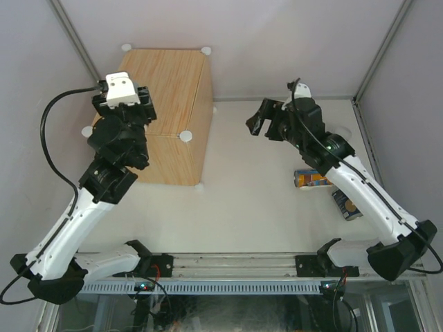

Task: Place and organize the canned foods onto the counter
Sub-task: Move the counter to the center of the board.

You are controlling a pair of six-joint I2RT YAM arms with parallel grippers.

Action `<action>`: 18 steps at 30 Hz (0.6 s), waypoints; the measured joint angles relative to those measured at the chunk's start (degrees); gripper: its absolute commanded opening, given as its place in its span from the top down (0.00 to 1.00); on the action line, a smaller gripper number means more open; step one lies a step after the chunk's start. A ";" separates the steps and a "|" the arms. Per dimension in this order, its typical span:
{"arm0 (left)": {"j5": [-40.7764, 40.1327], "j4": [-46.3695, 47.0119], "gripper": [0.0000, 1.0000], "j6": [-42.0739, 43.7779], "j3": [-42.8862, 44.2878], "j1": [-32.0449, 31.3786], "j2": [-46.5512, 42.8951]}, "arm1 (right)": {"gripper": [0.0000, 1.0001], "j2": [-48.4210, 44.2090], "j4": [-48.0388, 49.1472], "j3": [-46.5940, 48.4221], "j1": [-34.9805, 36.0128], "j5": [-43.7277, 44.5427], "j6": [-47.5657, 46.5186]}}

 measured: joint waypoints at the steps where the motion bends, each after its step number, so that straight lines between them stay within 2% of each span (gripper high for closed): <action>1: 0.44 -0.72 1.00 -0.74 0.24 1.33 0.00 | 0.14 1.11 0.04 1.27 0.63 -0.15 0.02; 14: 9.94 -8.41 1.00 -12.37 2.78 19.21 1.86 | 0.17 19.04 0.66 20.00 7.65 -3.91 1.88; 18: 12.22 -9.94 1.00 -14.47 2.80 22.12 3.69 | 0.18 23.56 0.66 25.20 9.40 -5.18 2.75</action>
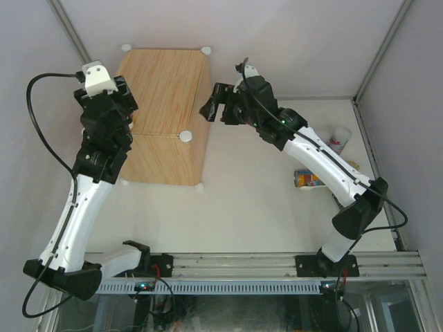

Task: Place and organize the canned foods onto the counter
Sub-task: Move the counter to the center of the board.

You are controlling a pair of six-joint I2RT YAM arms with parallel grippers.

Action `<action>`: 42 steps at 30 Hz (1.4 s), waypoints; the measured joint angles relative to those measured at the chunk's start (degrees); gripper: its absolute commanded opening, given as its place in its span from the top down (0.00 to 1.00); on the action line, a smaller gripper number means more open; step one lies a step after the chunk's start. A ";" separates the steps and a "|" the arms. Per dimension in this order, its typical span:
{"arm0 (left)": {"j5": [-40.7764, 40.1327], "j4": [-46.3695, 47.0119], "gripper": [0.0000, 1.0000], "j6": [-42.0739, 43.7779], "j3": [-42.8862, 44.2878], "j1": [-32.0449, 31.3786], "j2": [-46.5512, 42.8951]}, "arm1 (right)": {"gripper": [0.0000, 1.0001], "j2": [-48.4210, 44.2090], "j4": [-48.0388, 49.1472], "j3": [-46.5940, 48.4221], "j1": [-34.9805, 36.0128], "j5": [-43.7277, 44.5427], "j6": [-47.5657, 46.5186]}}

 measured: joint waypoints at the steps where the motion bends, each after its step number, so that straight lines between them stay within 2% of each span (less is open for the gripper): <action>1: 0.59 -0.26 1.00 -0.46 0.02 0.72 0.57 | 0.18 0.92 -0.07 1.14 0.55 -0.20 0.15; 10: 4.52 -1.33 1.00 -4.46 0.09 4.92 3.26 | 0.21 3.58 -0.57 3.76 5.68 -2.69 0.46; 18: 5.49 -1.03 1.00 -5.53 0.09 7.34 3.65 | 0.22 3.04 0.13 0.79 6.88 -5.99 3.37; 42: 4.28 2.10 1.00 -0.46 0.09 8.37 5.60 | 0.30 3.02 6.29 -3.69 6.58 -14.40 13.51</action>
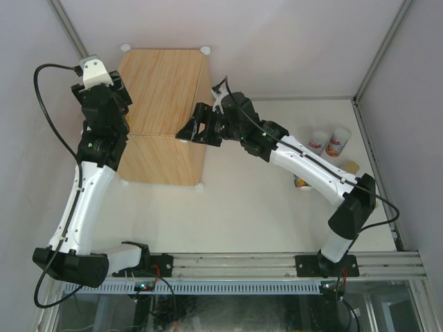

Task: Place and organize the canned foods onto the counter
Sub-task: Move the counter to the center of the board.

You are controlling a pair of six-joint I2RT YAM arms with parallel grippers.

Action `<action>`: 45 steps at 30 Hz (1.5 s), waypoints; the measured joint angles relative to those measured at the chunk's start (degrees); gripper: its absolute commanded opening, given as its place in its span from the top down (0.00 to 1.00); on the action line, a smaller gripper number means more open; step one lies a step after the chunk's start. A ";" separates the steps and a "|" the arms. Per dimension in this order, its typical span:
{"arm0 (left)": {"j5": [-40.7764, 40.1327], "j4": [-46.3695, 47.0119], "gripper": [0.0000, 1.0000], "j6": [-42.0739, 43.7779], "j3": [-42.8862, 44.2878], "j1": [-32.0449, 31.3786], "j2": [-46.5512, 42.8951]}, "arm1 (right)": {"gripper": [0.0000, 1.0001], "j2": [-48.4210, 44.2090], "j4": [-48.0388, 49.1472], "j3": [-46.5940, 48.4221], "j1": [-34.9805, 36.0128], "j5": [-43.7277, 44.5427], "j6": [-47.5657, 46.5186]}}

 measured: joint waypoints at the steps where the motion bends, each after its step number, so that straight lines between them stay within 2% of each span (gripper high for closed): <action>1: -0.09 0.17 1.00 0.15 0.00 0.00 0.07 | 0.30 0.00 0.13 -0.22 -0.13 -0.24 0.33; 21: -0.68 0.63 1.00 0.17 0.00 0.02 0.26 | 0.41 0.61 3.45 -0.87 -0.92 -2.80 3.96; 28: -0.70 0.72 1.00 0.17 0.00 0.07 0.59 | 0.49 1.22 4.24 -1.20 -1.27 -3.85 4.55; 31: -0.72 0.87 1.00 0.17 0.00 0.09 0.59 | 0.56 1.73 4.98 -1.29 -1.33 -4.13 4.83; 33: -0.74 0.92 1.00 0.17 0.00 0.11 0.59 | 0.70 1.86 5.01 -1.42 -1.40 -4.31 4.96; 35: -0.74 0.94 1.00 0.17 0.00 0.11 0.59 | 0.78 1.90 4.92 -1.95 -1.57 -4.31 5.01; 39: -0.76 1.03 1.00 0.17 0.00 0.11 0.61 | 0.84 2.16 5.42 -2.34 -1.86 -5.29 6.23; 43: -0.79 1.05 1.00 0.17 0.00 0.11 0.63 | 1.00 2.16 5.86 -2.60 -1.97 -5.75 6.73; 45: -0.79 1.05 1.00 0.17 0.00 0.11 0.70 | 1.00 2.16 6.32 -2.95 -2.03 -5.99 7.15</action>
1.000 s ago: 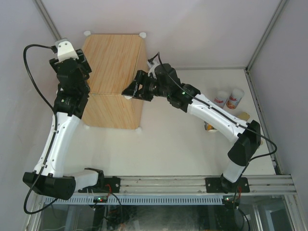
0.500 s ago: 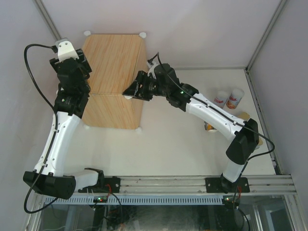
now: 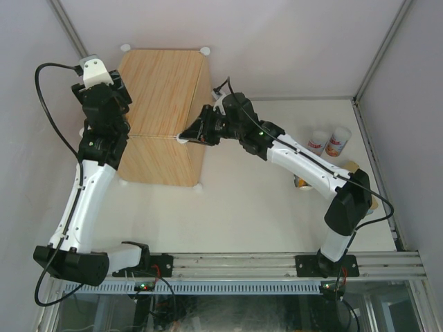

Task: Place and organize the canned foods onto the counter
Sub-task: Move the counter to the center of the board.

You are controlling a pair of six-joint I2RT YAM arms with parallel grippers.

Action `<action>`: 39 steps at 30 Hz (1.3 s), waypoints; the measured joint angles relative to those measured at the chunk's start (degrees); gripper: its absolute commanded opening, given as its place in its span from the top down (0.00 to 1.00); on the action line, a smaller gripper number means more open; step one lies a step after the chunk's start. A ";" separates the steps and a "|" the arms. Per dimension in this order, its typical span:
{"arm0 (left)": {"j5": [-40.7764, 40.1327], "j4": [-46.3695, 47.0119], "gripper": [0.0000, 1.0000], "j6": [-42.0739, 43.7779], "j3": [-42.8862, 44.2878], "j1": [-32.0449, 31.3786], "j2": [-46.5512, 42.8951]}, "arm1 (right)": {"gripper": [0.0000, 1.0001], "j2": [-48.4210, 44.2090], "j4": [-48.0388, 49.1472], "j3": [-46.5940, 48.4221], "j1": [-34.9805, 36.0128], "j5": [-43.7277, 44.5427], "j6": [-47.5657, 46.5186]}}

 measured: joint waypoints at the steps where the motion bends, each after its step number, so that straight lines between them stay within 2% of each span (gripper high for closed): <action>1: 0.00 0.02 1.00 0.00 0.00 0.00 0.04 | 1.00 -0.02 0.42 -0.26 -0.07 -0.24 0.20; 20: 0.33 0.04 1.00 -0.57 0.00 0.00 0.26 | 1.00 -2.99 7.78 -7.10 -1.20 -0.46 3.02; 39: 5.90 -4.72 1.00 -3.39 1.40 -0.72 -0.39 | 1.00 -16.00 6.32 -19.47 -4.70 0.61 2.08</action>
